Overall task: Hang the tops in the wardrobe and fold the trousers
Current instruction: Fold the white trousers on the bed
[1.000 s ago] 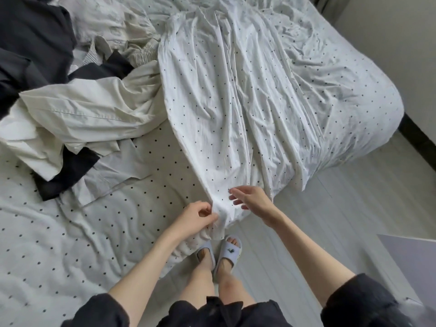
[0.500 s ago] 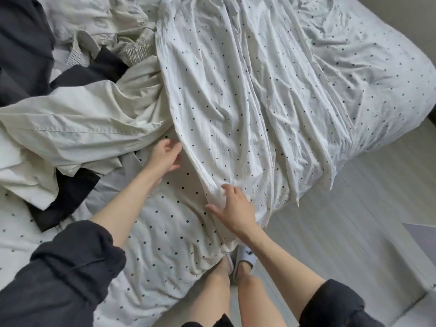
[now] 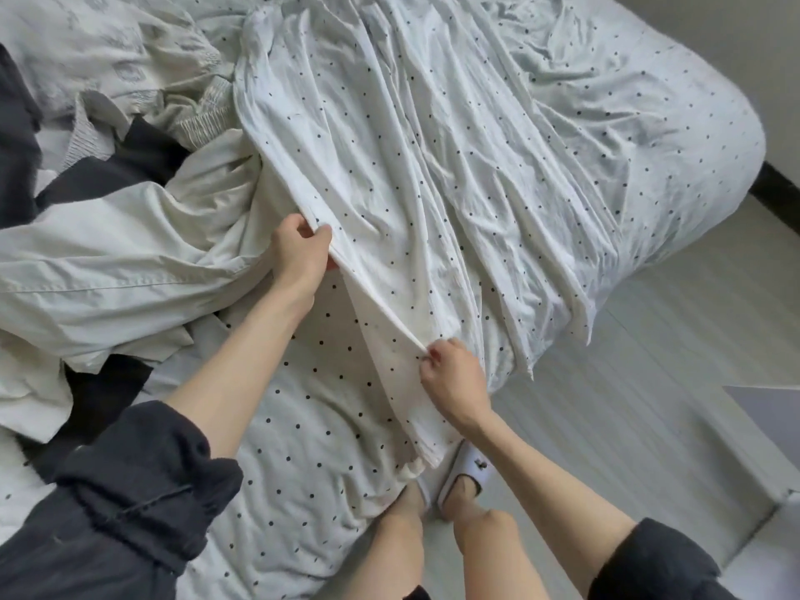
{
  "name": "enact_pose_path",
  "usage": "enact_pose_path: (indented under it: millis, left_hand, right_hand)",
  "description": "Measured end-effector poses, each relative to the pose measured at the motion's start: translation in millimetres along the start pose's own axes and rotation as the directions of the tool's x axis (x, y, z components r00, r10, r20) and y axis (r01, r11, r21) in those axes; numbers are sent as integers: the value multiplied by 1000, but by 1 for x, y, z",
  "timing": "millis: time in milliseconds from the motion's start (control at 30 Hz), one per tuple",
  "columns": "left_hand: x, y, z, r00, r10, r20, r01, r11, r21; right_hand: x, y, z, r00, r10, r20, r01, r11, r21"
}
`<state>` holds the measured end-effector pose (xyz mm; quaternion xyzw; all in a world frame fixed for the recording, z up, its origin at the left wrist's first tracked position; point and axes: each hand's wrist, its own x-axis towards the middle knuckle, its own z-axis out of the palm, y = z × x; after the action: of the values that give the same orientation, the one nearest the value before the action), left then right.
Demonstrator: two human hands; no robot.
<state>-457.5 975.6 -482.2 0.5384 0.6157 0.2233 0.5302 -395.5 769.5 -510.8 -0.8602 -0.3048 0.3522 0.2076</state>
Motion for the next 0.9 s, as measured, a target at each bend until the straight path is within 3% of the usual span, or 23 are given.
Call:
enact_pose_path:
  millis: [133, 267, 533, 700, 900]
  left_hand:
    - [-3, 31, 40, 993, 106, 47, -105, 994, -5]
    - [-12, 66, 102, 972, 198, 128, -208, 975, 73]
    - [-8, 111, 230, 954, 214, 209, -257, 944, 209]
    - [3, 127, 317, 966, 114, 234, -178, 945, 274]
    - [17, 115, 360, 966, -33, 258, -70, 922, 380]
  right_hand:
    - [7, 28, -50, 994, 75, 77, -96, 941, 326]
    - [22, 64, -110, 996, 88, 23, -90, 904, 419]
    - [88, 142, -204, 993, 118, 3, -107, 887, 448]
    - [148, 195, -242, 976, 169, 134, -210, 890, 404]
    - [193, 233, -251, 930, 206, 304, -275, 939, 206]
